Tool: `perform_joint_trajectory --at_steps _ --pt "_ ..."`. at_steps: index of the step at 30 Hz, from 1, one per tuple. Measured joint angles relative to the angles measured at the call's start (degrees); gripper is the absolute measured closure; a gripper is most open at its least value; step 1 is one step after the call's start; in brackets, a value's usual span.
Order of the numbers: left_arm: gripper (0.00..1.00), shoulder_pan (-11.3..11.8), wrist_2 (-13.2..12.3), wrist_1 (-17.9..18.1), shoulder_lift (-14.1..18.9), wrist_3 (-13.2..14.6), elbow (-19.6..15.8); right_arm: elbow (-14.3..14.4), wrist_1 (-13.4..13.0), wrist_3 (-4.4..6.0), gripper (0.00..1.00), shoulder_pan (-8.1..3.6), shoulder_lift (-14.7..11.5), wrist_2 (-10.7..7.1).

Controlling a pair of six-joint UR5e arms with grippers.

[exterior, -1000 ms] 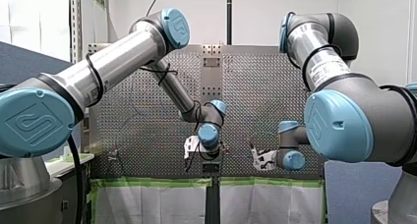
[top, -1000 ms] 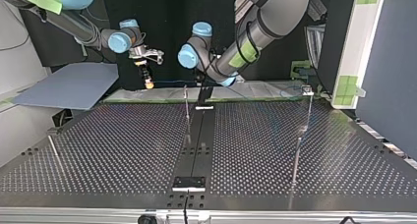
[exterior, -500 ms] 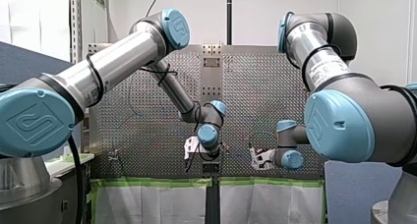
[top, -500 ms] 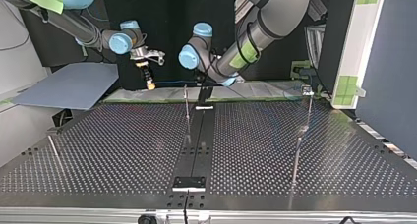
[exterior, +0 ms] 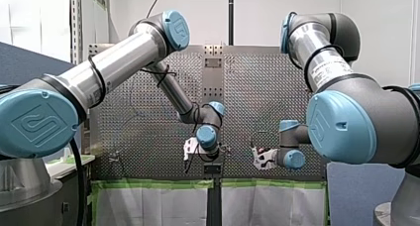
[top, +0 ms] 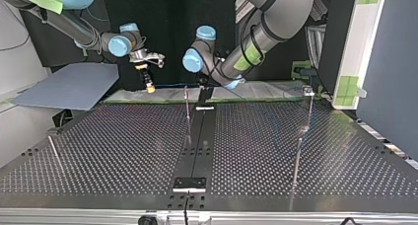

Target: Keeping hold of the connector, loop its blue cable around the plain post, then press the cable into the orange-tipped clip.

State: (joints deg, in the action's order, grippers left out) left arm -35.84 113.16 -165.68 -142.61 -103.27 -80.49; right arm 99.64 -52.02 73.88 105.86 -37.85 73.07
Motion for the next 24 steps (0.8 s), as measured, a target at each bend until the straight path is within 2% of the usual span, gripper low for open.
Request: perform_joint_trajectory --at_steps 18,24 --pt "0.99 0.2 -1.3 0.6 0.0 -0.3 1.0 -1.1 0.6 0.24 1.0 -0.22 0.0 -0.19" --pt "0.99 0.5 -1.7 0.5 0.0 -0.4 1.3 -1.2 0.7 0.63 1.0 -0.33 0.0 -0.2"
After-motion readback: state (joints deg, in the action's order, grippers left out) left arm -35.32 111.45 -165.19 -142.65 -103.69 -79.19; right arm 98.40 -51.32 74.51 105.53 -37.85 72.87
